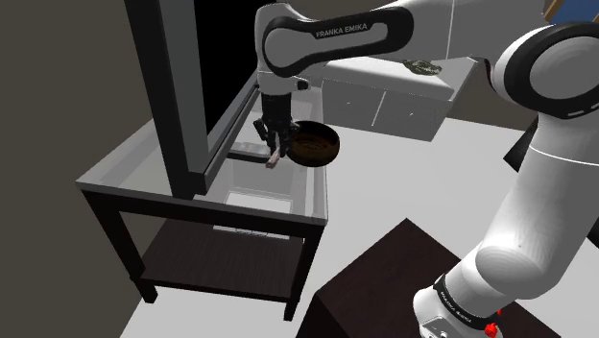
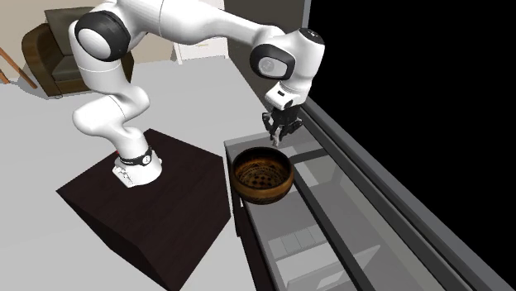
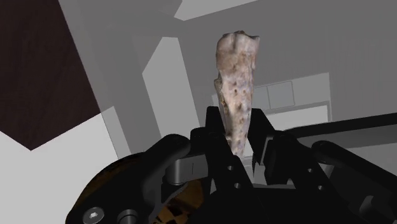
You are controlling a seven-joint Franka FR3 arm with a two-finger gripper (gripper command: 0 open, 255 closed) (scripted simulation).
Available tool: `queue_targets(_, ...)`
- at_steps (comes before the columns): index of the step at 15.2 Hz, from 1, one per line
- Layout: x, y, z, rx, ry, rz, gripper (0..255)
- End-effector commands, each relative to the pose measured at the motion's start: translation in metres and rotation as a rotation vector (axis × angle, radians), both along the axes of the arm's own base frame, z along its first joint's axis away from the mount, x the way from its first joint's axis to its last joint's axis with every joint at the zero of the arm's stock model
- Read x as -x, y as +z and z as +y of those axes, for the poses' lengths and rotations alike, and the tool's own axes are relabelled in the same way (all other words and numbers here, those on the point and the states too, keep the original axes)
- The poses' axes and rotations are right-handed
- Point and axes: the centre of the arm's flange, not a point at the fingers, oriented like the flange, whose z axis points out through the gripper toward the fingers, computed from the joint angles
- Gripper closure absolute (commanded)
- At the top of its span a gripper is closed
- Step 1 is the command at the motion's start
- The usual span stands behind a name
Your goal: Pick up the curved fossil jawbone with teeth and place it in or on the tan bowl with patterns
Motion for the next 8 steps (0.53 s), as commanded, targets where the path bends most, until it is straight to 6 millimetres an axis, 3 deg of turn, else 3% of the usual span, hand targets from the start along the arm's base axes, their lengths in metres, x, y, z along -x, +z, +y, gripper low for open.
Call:
queue_targets(1,-0.001,0.010,0.000,0.000,0.000,0.000,255)
queue_targets(8,-0.001,0.047,0.000,0.000,0.000,0.000,255)
